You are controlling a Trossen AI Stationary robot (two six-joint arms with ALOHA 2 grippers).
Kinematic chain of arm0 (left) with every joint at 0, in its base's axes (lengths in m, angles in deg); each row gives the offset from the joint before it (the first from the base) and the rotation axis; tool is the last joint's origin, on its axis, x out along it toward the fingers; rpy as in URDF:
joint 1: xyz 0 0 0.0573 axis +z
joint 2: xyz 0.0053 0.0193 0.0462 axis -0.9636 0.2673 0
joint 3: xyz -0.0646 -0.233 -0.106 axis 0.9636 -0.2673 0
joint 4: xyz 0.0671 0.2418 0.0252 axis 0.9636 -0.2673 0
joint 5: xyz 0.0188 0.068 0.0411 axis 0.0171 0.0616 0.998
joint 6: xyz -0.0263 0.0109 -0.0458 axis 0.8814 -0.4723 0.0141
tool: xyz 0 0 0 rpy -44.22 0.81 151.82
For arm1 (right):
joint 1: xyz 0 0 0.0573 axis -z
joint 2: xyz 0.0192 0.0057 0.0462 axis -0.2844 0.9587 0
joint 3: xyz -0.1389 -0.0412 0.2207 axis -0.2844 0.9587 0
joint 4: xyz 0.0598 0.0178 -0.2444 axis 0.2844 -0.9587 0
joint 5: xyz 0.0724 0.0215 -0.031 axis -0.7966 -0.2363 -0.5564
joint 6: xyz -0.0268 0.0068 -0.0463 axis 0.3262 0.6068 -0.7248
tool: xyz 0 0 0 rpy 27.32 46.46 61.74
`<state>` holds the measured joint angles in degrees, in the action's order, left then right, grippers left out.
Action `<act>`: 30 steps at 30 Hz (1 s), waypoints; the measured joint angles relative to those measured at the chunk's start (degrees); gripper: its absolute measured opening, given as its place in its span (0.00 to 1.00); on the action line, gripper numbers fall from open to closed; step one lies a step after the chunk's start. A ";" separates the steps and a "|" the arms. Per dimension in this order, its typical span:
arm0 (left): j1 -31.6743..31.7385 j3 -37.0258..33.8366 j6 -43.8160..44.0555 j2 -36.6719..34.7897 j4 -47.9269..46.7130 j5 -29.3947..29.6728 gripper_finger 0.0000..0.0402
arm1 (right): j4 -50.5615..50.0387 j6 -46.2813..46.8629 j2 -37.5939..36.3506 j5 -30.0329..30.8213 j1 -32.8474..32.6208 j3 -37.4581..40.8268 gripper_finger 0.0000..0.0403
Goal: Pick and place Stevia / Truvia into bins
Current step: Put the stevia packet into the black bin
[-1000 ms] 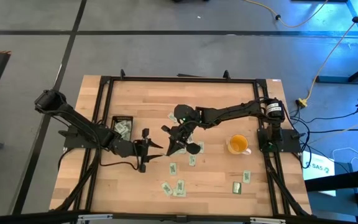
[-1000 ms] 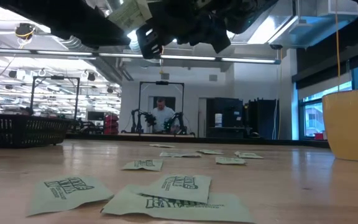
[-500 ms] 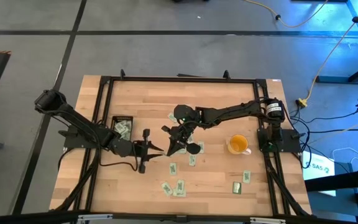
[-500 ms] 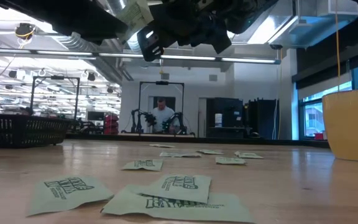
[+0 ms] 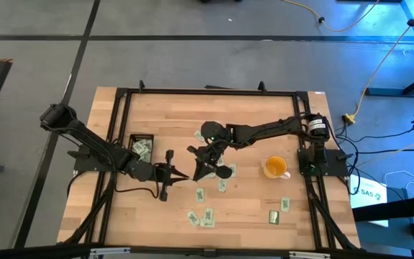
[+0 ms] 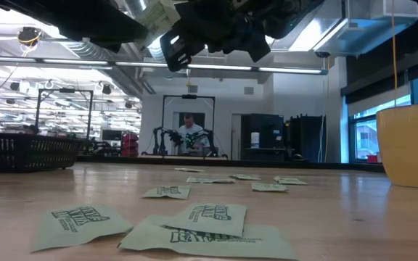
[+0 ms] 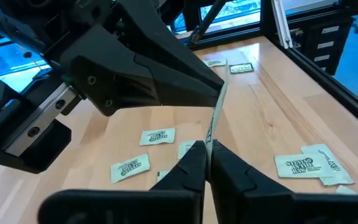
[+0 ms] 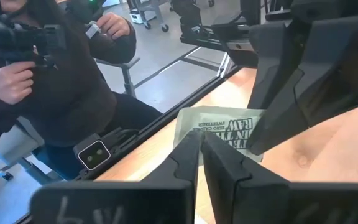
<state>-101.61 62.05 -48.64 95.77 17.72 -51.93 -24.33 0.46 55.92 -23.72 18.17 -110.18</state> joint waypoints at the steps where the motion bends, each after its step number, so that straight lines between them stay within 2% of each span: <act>1: 0.00 0.00 0.00 0.00 0.00 0.00 0.02 | -0.10 0.53 0.00 0.00 0.05 0.00 0.09; 5: 0.00 0.00 0.00 0.00 -0.04 0.86 0.02 | -3.36 0.59 -0.02 1.12 0.77 -0.04 0.18; 8: -0.15 0.00 0.00 0.00 -0.34 2.28 0.03 | -8.14 0.80 -0.02 6.69 2.03 -0.04 0.24; 10: -0.27 0.02 -0.66 -0.02 -1.64 5.68 0.03 | -11.59 1.32 -0.02 10.76 3.09 -0.04 0.27; 14: -1.13 0.02 -1.91 -0.02 -8.85 19.87 0.02 | -18.81 3.74 -0.02 17.26 5.19 -0.04 0.29; 18: -2.26 0.08 -1.80 -0.02 -16.30 35.97 0.02 | -23.55 3.70 -0.02 18.04 7.08 -0.04 0.29; 21: -2.89 1.62 -1.93 -0.02 -23.38 42.41 0.02 | -24.28 3.67 -0.02 18.08 7.80 -0.04 0.29; 26: -2.72 4.79 -1.09 -0.02 -34.31 45.20 0.03 | -24.05 3.35 -0.02 18.05 8.11 -0.04 0.29; 30: -1.82 6.37 3.92 -0.02 -43.85 45.23 0.03 | -24.04 2.24 -0.02 18.05 8.11 -0.04 0.29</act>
<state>-103.43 68.42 -44.71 95.75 -26.12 -6.70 -48.37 2.69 55.90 -5.67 26.28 -110.23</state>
